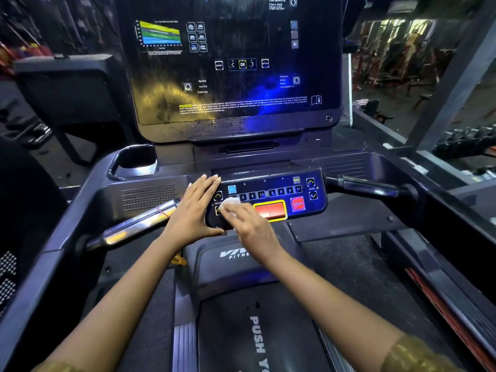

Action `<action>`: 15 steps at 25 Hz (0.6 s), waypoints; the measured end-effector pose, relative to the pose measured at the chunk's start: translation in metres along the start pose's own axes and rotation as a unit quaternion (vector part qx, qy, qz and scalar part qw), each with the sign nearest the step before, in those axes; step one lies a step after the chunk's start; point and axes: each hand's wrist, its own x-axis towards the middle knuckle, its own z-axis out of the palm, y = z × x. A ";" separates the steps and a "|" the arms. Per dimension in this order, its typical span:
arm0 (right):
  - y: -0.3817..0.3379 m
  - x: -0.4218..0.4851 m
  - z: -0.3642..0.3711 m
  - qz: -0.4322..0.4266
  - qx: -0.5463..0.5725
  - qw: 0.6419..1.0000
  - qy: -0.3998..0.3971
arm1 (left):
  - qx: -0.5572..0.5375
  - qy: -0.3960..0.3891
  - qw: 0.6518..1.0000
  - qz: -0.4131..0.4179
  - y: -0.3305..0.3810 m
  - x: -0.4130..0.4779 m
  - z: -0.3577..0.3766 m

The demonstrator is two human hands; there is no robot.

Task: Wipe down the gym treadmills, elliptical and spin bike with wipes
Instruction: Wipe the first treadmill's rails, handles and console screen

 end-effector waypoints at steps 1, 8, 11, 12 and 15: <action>-0.005 -0.011 0.001 -0.040 0.005 0.999 -0.017 | -0.002 0.004 1.000 0.000 0.000 0.000 0.000; 0.046 -0.008 -0.042 0.069 0.003 0.997 0.022 | 0.014 -0.009 1.000 -0.009 0.004 0.000 -0.003; 0.056 -0.018 -0.044 0.109 -0.019 0.993 0.036 | 0.012 -0.013 1.000 -0.012 0.005 0.000 -0.004; 0.052 -0.027 -0.042 0.110 -0.023 0.993 0.032 | 0.014 -0.013 1.000 -0.012 0.005 0.000 -0.004; 0.026 -0.041 -0.033 0.115 -0.009 0.993 0.039 | 0.018 -0.005 1.000 -0.011 0.003 0.000 -0.002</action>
